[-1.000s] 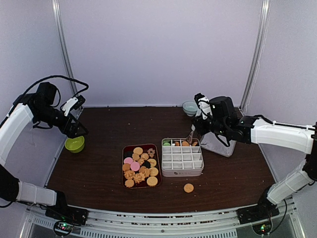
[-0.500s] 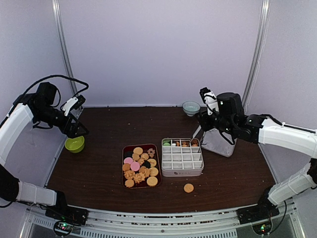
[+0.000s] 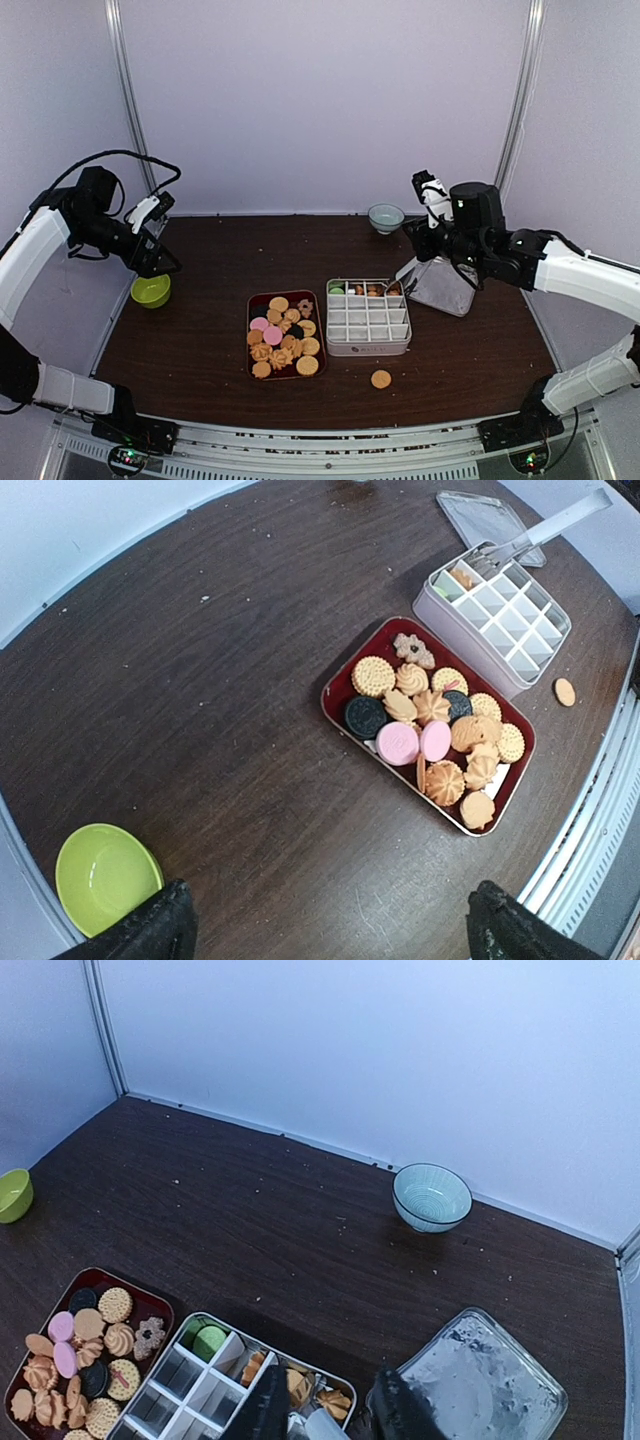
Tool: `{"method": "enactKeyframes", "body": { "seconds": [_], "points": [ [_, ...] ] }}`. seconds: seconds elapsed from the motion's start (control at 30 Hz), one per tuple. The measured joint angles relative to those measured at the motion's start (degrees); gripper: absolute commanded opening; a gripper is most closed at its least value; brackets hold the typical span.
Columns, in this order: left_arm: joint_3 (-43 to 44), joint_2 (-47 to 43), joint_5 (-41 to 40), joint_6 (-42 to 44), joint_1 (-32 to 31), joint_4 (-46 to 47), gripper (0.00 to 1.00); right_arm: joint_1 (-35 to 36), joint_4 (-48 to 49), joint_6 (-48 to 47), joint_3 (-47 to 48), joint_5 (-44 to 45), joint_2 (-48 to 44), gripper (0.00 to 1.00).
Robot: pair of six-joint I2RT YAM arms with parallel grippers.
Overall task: Pack the cookies
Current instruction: Pick up the clamp from the empty pocket of the box.
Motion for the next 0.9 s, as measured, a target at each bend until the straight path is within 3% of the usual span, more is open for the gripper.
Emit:
{"method": "enactKeyframes", "body": {
  "seconds": [0.1,0.3,0.53,0.67,0.9],
  "points": [
    [0.0,0.0,0.4,0.2,0.0,-0.1,0.96,0.0,-1.7,1.1,0.2,-0.2,0.0,0.53],
    [0.0,0.7,1.8,0.5,0.0,-0.1,0.96,0.0,-6.9,3.2,3.2,-0.4,-1.7,0.66],
    [0.3,2.0,3.0,0.6,0.0,-0.2,0.96,0.0,-9.1,5.7,4.9,0.4,-9.5,0.61],
    [0.4,2.0,3.6,0.8,0.0,-0.7,0.95,0.0,-9.1,7.8,-3.0,0.9,-17.7,0.54],
    [0.7,2.3,4.1,1.3,0.0,-1.7,0.95,1.2,-12.0,9.6,-12.9,1.9,-21.0,0.47]
  ]
}}
